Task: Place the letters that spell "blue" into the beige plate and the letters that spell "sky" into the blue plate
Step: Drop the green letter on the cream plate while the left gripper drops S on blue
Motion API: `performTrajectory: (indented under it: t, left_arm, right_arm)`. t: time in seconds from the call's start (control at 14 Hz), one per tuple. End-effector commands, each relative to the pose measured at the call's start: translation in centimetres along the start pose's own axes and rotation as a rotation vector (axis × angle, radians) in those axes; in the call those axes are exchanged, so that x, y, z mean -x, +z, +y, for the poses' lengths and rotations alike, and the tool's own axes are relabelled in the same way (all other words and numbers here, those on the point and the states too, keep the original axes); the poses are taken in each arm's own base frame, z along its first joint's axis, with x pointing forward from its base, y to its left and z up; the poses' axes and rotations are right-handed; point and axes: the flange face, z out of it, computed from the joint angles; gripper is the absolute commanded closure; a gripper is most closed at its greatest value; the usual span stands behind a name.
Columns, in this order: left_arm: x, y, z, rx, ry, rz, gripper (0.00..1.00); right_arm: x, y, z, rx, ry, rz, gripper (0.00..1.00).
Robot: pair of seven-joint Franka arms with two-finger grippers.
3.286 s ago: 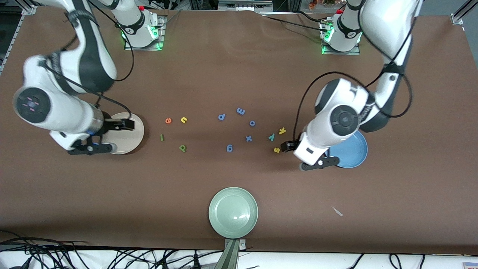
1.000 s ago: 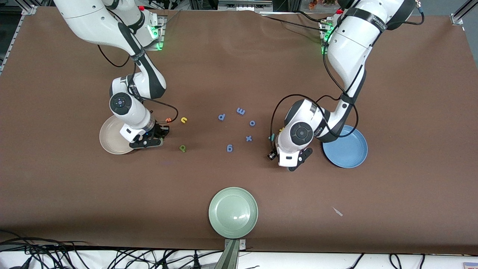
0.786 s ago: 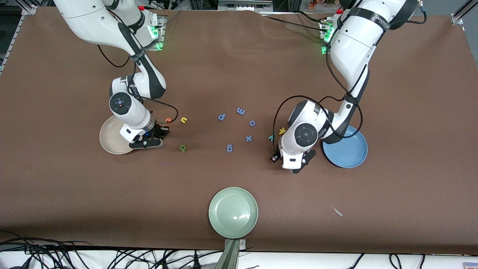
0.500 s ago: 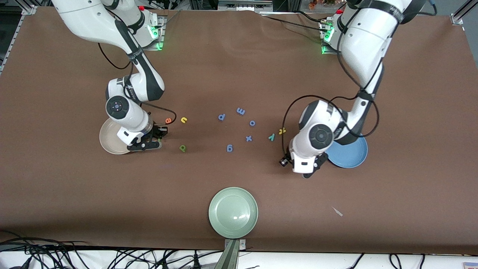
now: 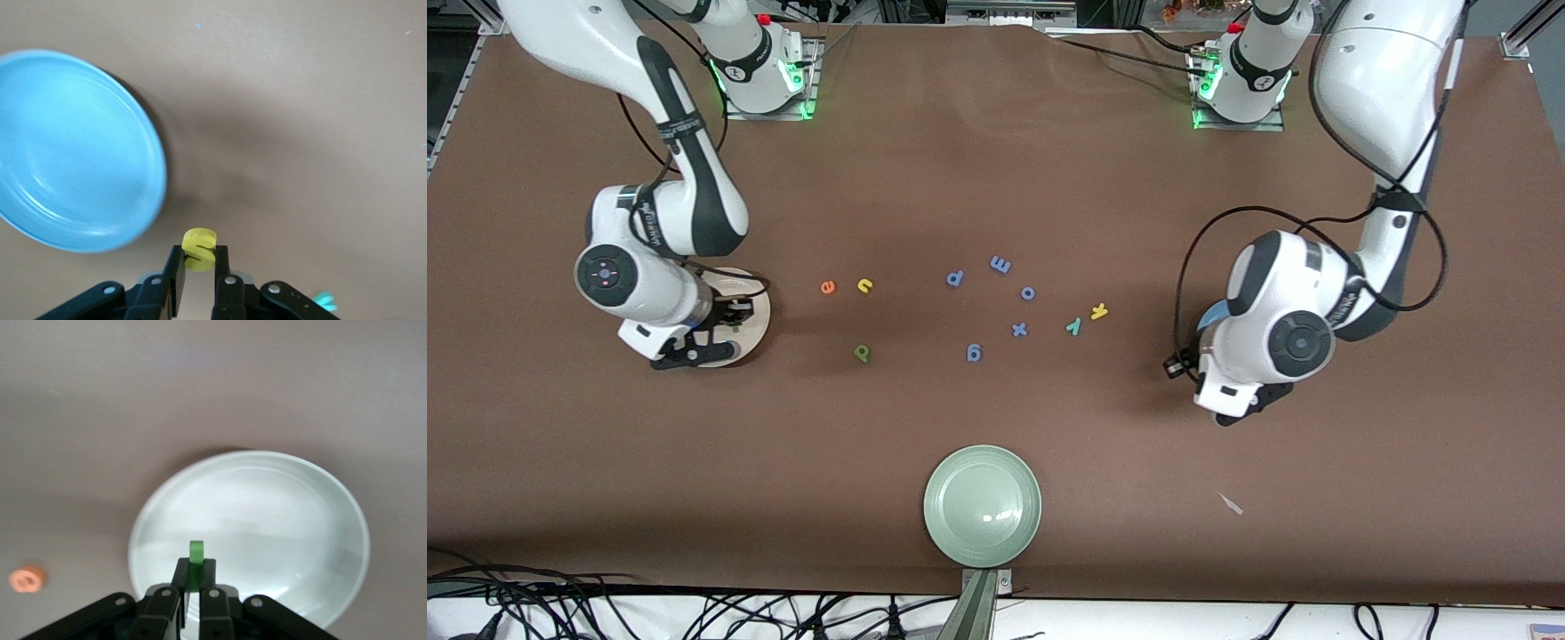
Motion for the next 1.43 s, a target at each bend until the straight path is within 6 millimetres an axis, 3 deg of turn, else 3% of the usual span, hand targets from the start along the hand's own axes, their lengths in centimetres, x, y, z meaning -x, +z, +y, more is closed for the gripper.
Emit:
performTrajectory:
  t: [0.0,0.07,0.14,0.29,0.5,0.64,0.79,0.86,1.0,1.14,1.36]
  left_arm:
    - [1.0,0.0,-3.3,-0.025,0.095,-0.025,0.91]
    - [1.3,0.3,-4.4,-0.033,0.1,-0.037,0.91]
    - [1.8,1.0,-4.9,-0.044,0.113,-0.052,0.91]
    - [1.6,2.6,-6.2,-0.055,0.128,-0.078,0.91]
    - [-0.3,5.2,-9.8,-0.057,0.171,-0.082,0.9]
    - [0.1,7.4,-10.3,-0.049,0.185,-0.069,0.83]
    - [-0.2,8.3,-10.6,-0.039,0.181,-0.054,0.8]
    - [-0.6,8.4,-11.1,-0.035,0.18,-0.055,0.73]
    - [-1.0,8.2,-11.5,-0.031,0.182,-0.055,0.29]
    - [-1.1,7.7,-11.3,-0.03,0.184,-0.05,0.01]
    - [-0.5,5.5,-9.0,-0.036,0.207,-0.048,0.0]
  right_arm:
    - [0.4,1.5,0.4,-0.011,-0.007,-0.031,0.67]
    - [0.5,2.2,1.1,-0.013,0.018,-0.042,0.04]
    - [0.5,2.0,1.2,-0.014,0.024,-0.043,0.0]
    - [0.6,0.6,-0.2,-0.021,0.044,-0.05,0.0]
    - [0.7,-1.1,-3.7,-0.032,0.141,-0.041,0.0]
    - [1.1,-2.3,-6.2,-0.041,0.164,-0.04,0.0]
    - [1.9,-4.1,-7.6,-0.047,0.164,-0.035,0.0]
    - [2.5,-4.3,-8.2,-0.049,0.17,-0.031,0.0]
    - [3.4,-3.8,-9.8,-0.052,0.152,0.01,0.0]
    - [4.6,-2.3,-11.2,-0.057,0.129,0.038,0.0]
    - [5.6,0.3,-12.7,-0.048,0.092,0.048,0.0]
